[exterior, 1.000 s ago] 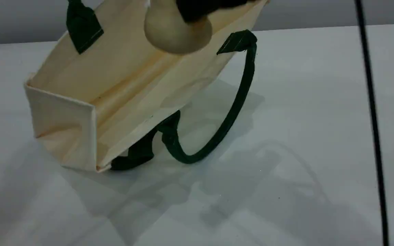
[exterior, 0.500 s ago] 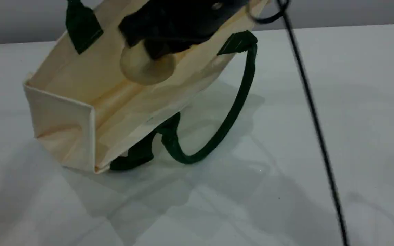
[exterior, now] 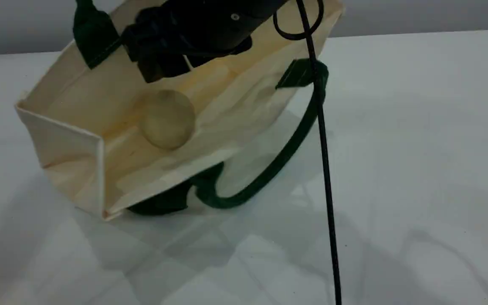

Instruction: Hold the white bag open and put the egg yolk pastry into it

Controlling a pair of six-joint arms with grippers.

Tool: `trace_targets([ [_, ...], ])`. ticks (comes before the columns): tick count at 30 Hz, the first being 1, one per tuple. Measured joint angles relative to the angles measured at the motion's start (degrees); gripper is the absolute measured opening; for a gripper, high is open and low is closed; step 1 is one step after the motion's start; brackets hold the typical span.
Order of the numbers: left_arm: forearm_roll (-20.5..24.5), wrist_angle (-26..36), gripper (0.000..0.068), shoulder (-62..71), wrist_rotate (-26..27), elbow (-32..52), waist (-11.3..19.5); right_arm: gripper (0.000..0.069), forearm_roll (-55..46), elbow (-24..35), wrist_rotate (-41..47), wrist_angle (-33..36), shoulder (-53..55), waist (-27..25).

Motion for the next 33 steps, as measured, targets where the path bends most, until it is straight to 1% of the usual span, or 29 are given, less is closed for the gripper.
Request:
trace_targets([
  [1, 0.0, -0.05, 0.0092, 0.0, 0.0, 0.0, 0.0, 0.0548, -0.05, 0.0, 0.0, 0.46, -0.54, -0.12],
  [3, 0.07, -0.05, 0.0092, 0.0, 0.0, 0.0, 0.0, 0.0598, -0.17, 0.0, -0.26, 1.96, -2.02, -0.36],
  [5, 0.18, -0.05, 0.0092, 0.0, 0.0, 0.0, 0.0, 0.0609, -1.16, 0.0, -0.53, 3.93, -4.24, -0.83],
  [9, 0.18, -0.05, 0.0092, 0.0, 0.06, 0.0, 0.0, 0.057, -5.67, 0.0, -0.55, 7.44, -9.57, -1.74],
  [11, 0.18, -0.05, 0.0092, 0.0, 0.06, 0.0, 0.0, 0.0547, -7.88, 0.0, -0.11, 7.75, -12.28, -2.42],
  [13, 0.18, -0.05, 0.0092, 0.0, 0.06, 0.0, 0.0, 0.0538, -9.41, 0.0, 0.81, 7.8, -14.91, -3.86],
  [16, 0.18, -0.05, 0.0092, 0.0, 0.06, 0.0, 0.0, 0.0533, -9.48, 0.0, 1.22, 9.0, -18.92, -6.69],
  [22, 0.18, -0.05, 0.0092, 0.0, 0.06, 0.0, 0.0, 0.0533, -9.48, 0.0, 2.85, 12.22, -24.7, -14.32],
  [25, 0.13, -0.05, 0.0092, 0.0, 0.06, 0.0, 0.0, 0.0533, -9.48, 0.0, 3.73, 14.91, -25.74, -17.83],
  [28, -0.19, -0.05, 0.0092, 0.0, 0.06, 0.0, 0.0, 0.0533, -9.48, 0.0, 4.26, 15.58, -25.8, -19.41],
  [31, -1.42, -0.05, 0.012, 0.0, -0.27, 0.0, 0.0, 0.0533, -9.43, 0.0, 4.21, 15.62, -25.74, -19.43],
  [33, -3.41, -0.39, 0.0175, 0.0, -1.46, 0.0, 0.0, 0.0533, -9.43, 0.0, 4.21, 15.62, -25.74, -19.43],
])
